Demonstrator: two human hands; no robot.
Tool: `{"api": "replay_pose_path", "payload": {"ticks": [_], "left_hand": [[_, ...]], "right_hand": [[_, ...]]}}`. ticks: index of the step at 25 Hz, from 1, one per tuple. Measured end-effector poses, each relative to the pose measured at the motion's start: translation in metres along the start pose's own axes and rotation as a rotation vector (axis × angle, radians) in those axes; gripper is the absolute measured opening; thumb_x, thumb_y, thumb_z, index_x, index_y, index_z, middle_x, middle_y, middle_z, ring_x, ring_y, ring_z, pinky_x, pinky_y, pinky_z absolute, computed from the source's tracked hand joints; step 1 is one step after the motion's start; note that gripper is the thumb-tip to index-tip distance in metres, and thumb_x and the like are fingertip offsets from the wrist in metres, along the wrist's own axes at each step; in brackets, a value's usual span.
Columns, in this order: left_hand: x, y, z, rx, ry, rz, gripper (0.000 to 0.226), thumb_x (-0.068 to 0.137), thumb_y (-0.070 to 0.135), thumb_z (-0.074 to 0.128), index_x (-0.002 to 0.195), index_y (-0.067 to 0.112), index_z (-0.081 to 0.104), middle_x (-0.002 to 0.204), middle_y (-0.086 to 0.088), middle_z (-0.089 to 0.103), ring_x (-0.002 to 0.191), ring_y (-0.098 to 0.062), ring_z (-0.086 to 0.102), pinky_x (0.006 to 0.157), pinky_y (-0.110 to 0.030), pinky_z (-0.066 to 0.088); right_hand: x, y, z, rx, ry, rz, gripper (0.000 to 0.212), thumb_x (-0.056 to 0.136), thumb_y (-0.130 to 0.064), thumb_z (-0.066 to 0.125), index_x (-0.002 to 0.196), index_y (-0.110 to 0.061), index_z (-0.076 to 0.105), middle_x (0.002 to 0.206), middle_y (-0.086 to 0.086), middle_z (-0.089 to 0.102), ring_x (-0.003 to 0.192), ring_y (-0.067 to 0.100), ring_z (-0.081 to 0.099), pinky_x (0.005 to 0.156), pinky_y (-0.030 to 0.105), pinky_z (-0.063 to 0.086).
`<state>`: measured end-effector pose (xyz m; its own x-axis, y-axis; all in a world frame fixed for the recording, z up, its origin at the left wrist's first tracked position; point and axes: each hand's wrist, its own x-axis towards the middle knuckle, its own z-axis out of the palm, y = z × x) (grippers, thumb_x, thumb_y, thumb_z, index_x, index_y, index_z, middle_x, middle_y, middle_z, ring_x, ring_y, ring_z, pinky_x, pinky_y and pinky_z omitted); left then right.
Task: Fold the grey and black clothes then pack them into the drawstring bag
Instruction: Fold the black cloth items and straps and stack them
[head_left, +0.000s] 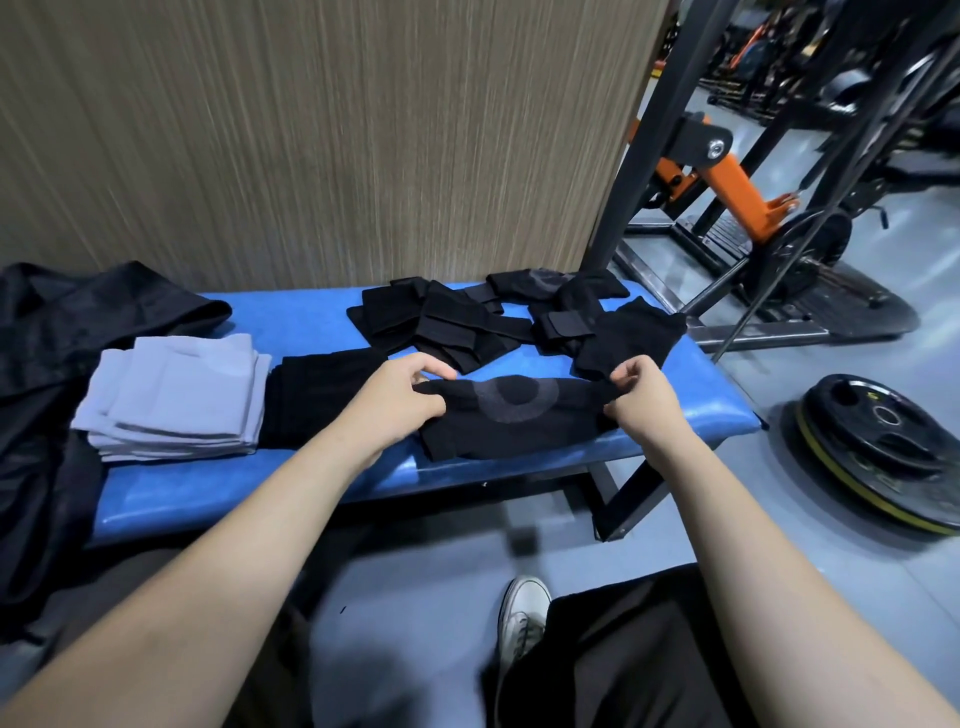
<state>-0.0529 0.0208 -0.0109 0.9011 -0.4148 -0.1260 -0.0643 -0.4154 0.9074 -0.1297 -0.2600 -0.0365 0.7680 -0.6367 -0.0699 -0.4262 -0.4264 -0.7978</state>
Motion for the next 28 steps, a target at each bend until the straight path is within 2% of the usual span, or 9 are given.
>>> {"api": "replay_pose_path", "payload": {"ticks": [2,4,8,14,18,22,24,26,28], "left_hand": [[0.002,-0.004,0.001,0.101,-0.060,-0.039,0.033,0.081,0.000,0.060,0.101,0.025,0.069,0.083,-0.002,0.063,0.056,-0.011,0.050,0.050,-0.019,0.040],[0.003,-0.008,0.003,0.176,-0.099,-0.071,0.033,0.080,0.003,0.059,0.100,0.027,0.067,0.078,0.000,0.062,0.051,-0.014,0.047,0.051,-0.022,0.039],[0.005,-0.007,0.007,0.203,-0.089,-0.034,0.034,0.080,0.006,0.059,0.097,0.034,0.065,0.077,0.002,0.064,0.059,-0.016,0.051,0.059,-0.029,0.042],[0.007,0.001,0.010,0.005,0.097,0.066,0.036,0.083,-0.002,0.057,0.088,0.031,0.072,0.101,0.003,0.069,0.081,-0.030,0.064,0.073,-0.044,0.055],[0.012,-0.001,0.010,-0.037,0.147,0.046,0.034,0.089,-0.002,0.053,0.088,0.027,0.069,0.100,0.000,0.070,0.063,-0.022,0.050,0.057,-0.032,0.040],[0.011,-0.004,0.013,-0.006,0.135,0.081,0.029,0.094,0.005,0.054,0.087,0.029,0.069,0.095,0.004,0.070,0.060,-0.018,0.047,0.053,-0.028,0.037],[0.009,-0.001,0.013,-0.002,0.131,0.111,0.023,0.096,0.012,0.059,0.090,0.029,0.073,0.096,0.012,0.069,0.058,-0.008,0.050,0.052,-0.021,0.039],[0.006,0.004,0.013,-0.063,0.094,0.116,0.014,0.093,0.014,0.067,0.096,0.027,0.074,0.098,0.017,0.068,0.071,0.002,0.060,0.058,-0.012,0.041],[0.004,0.008,0.013,-0.164,0.036,0.064,0.022,0.087,0.008,0.074,0.104,0.021,0.072,0.090,0.011,0.066,0.067,0.006,0.063,0.054,-0.007,0.042]], "right_hand": [[-0.003,0.002,-0.003,-0.161,-0.120,0.025,0.037,0.075,0.006,0.048,0.090,-0.028,0.047,0.102,0.012,0.054,0.072,0.028,0.057,0.053,0.031,0.044],[-0.009,0.002,-0.008,-0.207,-0.251,0.055,0.036,0.076,0.004,0.054,0.095,-0.026,0.047,0.090,0.012,0.055,0.062,0.025,0.051,0.051,0.031,0.041],[-0.015,0.003,-0.020,-0.036,-0.366,0.130,0.035,0.079,0.008,0.059,0.101,-0.019,0.057,0.072,0.009,0.050,0.048,0.019,0.039,0.046,0.028,0.034],[-0.015,0.008,-0.027,0.296,-0.430,0.138,0.042,0.080,0.013,0.061,0.106,-0.020,0.067,0.103,0.000,0.062,0.084,0.028,0.056,0.072,0.040,0.040],[-0.017,0.005,-0.025,0.412,-0.449,0.114,0.052,0.080,0.020,0.055,0.110,-0.018,0.071,0.114,0.006,0.068,0.095,0.025,0.070,0.086,0.043,0.057],[-0.017,-0.001,-0.025,0.425,-0.380,0.118,0.050,0.075,0.022,0.049,0.091,-0.020,0.072,0.102,0.012,0.068,0.086,0.027,0.068,0.074,0.036,0.057],[-0.017,-0.002,-0.025,0.417,-0.382,0.125,0.045,0.075,0.020,0.048,0.085,-0.019,0.068,0.096,0.012,0.067,0.080,0.027,0.066,0.067,0.034,0.055],[-0.016,0.000,-0.026,0.381,-0.362,0.125,0.039,0.076,0.015,0.048,0.083,-0.019,0.067,0.093,0.013,0.064,0.079,0.027,0.064,0.066,0.036,0.052],[-0.015,0.003,-0.025,0.317,-0.290,0.110,0.031,0.078,0.010,0.051,0.085,-0.016,0.067,0.090,0.012,0.060,0.078,0.028,0.060,0.066,0.043,0.051]]}}
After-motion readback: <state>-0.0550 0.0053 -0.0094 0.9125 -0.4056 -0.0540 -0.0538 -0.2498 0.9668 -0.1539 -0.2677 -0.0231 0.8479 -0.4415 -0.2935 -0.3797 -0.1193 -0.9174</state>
